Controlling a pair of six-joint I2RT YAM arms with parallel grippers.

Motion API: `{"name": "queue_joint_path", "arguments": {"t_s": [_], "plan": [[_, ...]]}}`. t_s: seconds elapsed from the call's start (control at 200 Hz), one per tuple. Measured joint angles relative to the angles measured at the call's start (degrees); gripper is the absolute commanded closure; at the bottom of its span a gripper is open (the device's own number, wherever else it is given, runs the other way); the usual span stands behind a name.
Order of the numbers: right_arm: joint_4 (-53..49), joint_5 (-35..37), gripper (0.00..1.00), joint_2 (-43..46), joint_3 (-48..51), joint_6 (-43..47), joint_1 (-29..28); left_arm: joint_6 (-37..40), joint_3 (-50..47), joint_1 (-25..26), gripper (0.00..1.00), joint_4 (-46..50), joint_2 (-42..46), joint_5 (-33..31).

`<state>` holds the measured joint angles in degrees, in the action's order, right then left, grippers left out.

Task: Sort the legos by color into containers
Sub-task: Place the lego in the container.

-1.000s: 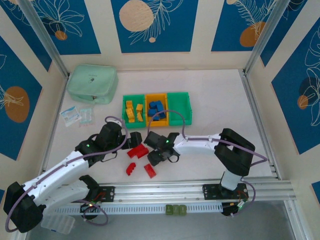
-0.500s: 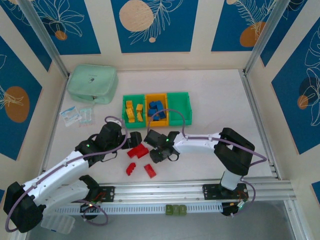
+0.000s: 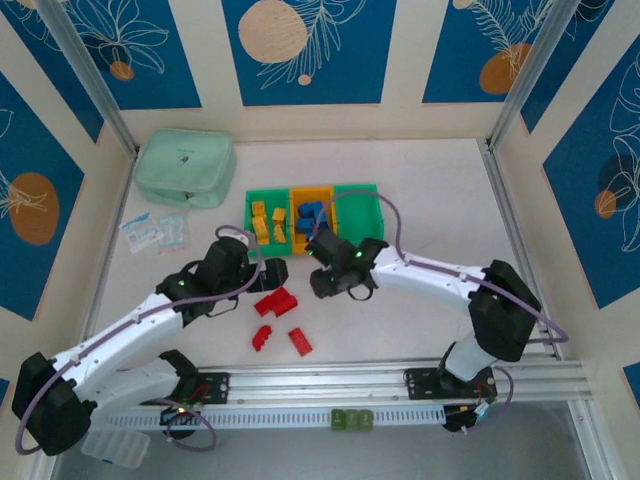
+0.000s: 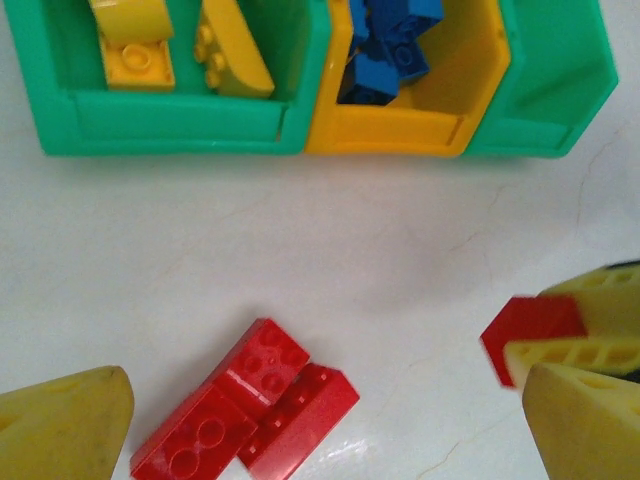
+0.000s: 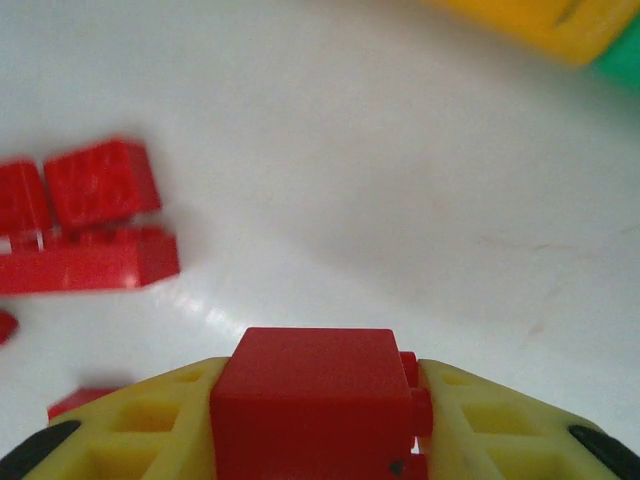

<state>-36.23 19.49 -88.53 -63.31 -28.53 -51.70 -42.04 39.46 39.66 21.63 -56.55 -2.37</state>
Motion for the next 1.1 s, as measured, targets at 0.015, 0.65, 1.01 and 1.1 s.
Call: {"name": "queue_joint_path", "arguments": {"t_s": [0.015, 0.65, 1.01, 1.1], "plan": [[-0.2, 0.1, 0.64, 0.3, -0.4, 0.0, 0.7, 0.1, 0.3, 0.0, 0.01, -0.2, -0.3, 0.0], [3.0, 2.7, 0.61, -19.1, -22.4, 3.6, 24.2, 5.1, 10.9, 0.0, 0.01, -7.5, -13.6, 1.5], [4.1, 2.1, 0.42, -25.7, -27.7, 5.1, 26.2, 5.7, 11.9, -1.4, 0.01, -9.1, -15.1, 2.0], [4.0, 1.9, 0.38, -24.9, -27.7, 5.8, 25.8, 6.0, 11.9, -1.6, 0.01, -9.2, -15.1, 2.2]]}}
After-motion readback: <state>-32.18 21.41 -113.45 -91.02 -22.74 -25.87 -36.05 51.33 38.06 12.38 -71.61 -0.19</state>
